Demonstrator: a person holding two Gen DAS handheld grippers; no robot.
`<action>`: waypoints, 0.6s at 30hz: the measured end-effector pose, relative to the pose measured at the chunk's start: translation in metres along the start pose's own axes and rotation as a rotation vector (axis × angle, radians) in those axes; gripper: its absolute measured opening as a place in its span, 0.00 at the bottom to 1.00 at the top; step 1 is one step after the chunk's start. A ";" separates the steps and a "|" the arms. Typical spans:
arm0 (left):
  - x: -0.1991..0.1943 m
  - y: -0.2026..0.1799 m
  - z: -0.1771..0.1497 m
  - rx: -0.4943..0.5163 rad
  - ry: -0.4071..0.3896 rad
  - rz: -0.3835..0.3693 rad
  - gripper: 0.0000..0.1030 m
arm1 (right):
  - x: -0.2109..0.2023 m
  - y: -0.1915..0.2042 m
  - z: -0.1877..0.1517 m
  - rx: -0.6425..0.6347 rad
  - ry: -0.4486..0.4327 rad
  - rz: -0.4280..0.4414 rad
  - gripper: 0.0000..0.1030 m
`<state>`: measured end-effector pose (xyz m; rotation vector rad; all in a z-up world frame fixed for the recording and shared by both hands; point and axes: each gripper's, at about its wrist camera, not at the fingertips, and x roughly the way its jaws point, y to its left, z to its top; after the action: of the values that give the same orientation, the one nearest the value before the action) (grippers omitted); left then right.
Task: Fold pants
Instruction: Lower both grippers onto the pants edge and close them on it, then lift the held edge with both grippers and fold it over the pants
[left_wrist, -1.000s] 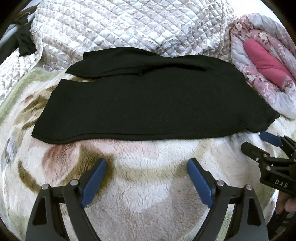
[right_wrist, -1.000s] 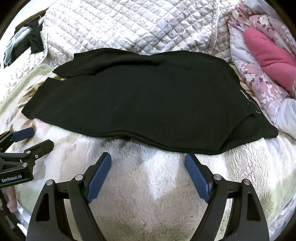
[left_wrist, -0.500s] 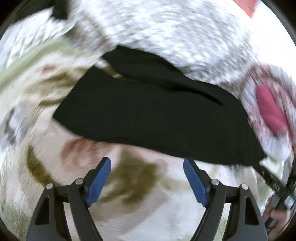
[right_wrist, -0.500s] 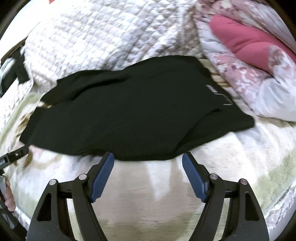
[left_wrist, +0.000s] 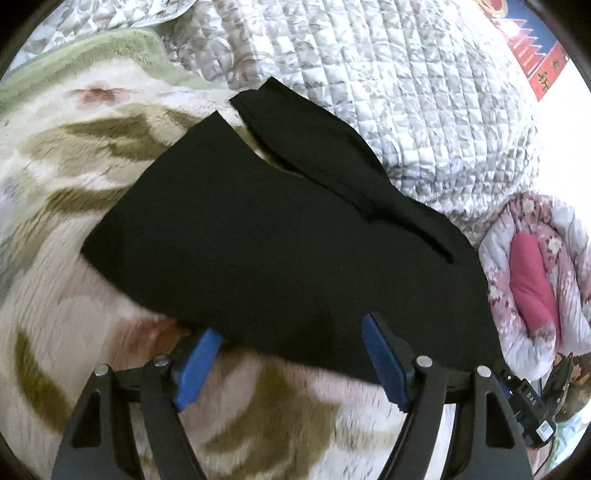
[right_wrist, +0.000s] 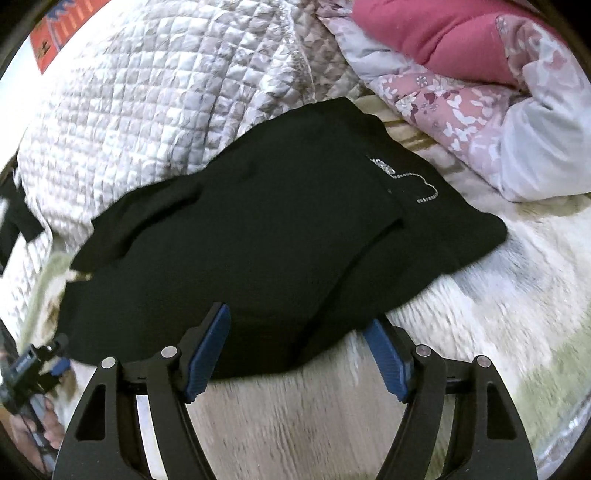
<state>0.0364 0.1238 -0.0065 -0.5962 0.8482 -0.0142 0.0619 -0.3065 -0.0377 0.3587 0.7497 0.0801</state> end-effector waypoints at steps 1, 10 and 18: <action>0.001 0.001 0.003 0.000 -0.003 0.003 0.73 | 0.002 -0.002 0.003 0.013 -0.008 0.010 0.71; 0.008 0.005 0.015 0.018 -0.035 0.118 0.23 | 0.012 -0.016 0.030 0.083 -0.059 -0.010 0.41; 0.007 -0.003 0.021 0.057 -0.054 0.200 0.04 | 0.008 -0.026 0.034 0.122 -0.050 -0.015 0.06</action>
<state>0.0567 0.1300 0.0004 -0.4541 0.8489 0.1586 0.0899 -0.3390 -0.0291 0.4696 0.7094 0.0106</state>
